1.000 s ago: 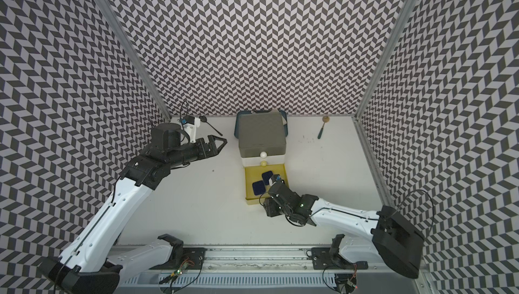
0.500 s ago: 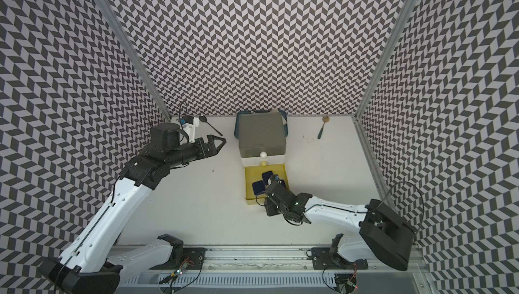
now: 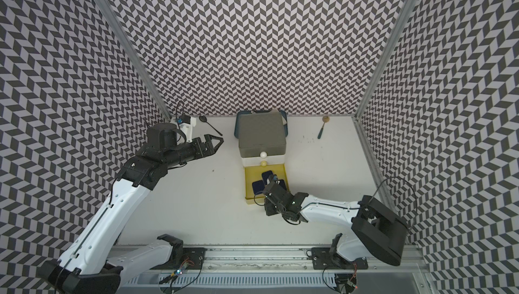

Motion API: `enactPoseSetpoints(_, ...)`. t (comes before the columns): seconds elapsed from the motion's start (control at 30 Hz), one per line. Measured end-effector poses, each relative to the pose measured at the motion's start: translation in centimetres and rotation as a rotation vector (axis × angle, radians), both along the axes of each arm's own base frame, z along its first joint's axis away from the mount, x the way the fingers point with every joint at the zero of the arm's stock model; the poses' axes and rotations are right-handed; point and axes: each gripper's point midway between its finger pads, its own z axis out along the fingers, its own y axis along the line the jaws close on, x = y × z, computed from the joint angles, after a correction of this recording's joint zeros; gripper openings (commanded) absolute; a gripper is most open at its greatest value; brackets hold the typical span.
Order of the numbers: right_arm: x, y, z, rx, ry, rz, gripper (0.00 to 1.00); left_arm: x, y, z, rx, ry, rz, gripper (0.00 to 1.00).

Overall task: Place the brooch boxes into the drawer by color
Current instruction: Close the drawer in the storage box.

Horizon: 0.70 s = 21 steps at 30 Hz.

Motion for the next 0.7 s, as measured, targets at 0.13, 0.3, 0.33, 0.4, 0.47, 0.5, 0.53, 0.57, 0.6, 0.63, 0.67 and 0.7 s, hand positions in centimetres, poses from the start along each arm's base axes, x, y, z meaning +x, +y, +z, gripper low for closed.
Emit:
enactPoseSetpoints(0.13,0.2,0.2,0.0,0.003,-0.002,0.0,0.15,0.0,0.2,-0.1,0.005,0.004,0.003,1.0)
enactPoseSetpoints(0.3,0.3,0.3,0.1,0.003,-0.004,0.0,0.08,0.0,0.5,-0.3,0.013,0.01,0.009,1.0)
enactPoseSetpoints(0.33,0.3,0.3,0.2,0.0,-0.005,-0.001,0.07,0.0,0.5,-0.4,0.014,0.011,0.009,1.0)
enactPoseSetpoints(0.4,0.5,0.4,0.4,-0.002,-0.011,-0.001,0.07,0.0,0.6,-0.4,0.014,0.013,0.01,1.0)
enactPoseSetpoints(0.47,0.9,0.8,0.8,-0.003,-0.021,-0.002,0.06,0.0,0.6,-0.4,0.014,0.013,0.01,1.0)
enactPoseSetpoints(0.5,1.1,1.0,0.9,-0.003,-0.027,-0.003,0.06,0.0,0.6,-0.4,0.014,0.013,0.009,1.0)
enactPoseSetpoints(0.53,1.3,1.1,1.1,-0.004,-0.033,-0.005,0.06,0.0,0.5,-0.4,0.014,0.013,0.009,1.0)
enactPoseSetpoints(0.57,1.5,1.3,1.2,-0.007,-0.04,-0.004,0.06,0.0,0.6,-0.4,0.014,0.013,0.01,1.0)
enactPoseSetpoints(0.6,1.7,1.4,1.3,-0.009,-0.044,-0.004,0.06,0.0,0.6,-0.4,0.014,0.012,0.009,1.0)
enactPoseSetpoints(0.63,1.8,1.5,1.4,-0.011,-0.047,-0.003,0.06,0.0,0.6,-0.4,0.015,0.012,0.009,1.0)
enactPoseSetpoints(0.67,2.0,1.7,1.4,-0.014,-0.051,-0.001,0.06,0.0,0.6,-0.4,0.016,0.012,0.01,1.0)
enactPoseSetpoints(0.7,2.2,1.8,1.4,-0.017,-0.054,0.0,0.06,0.0,0.6,-0.4,0.016,0.012,0.009,1.0)
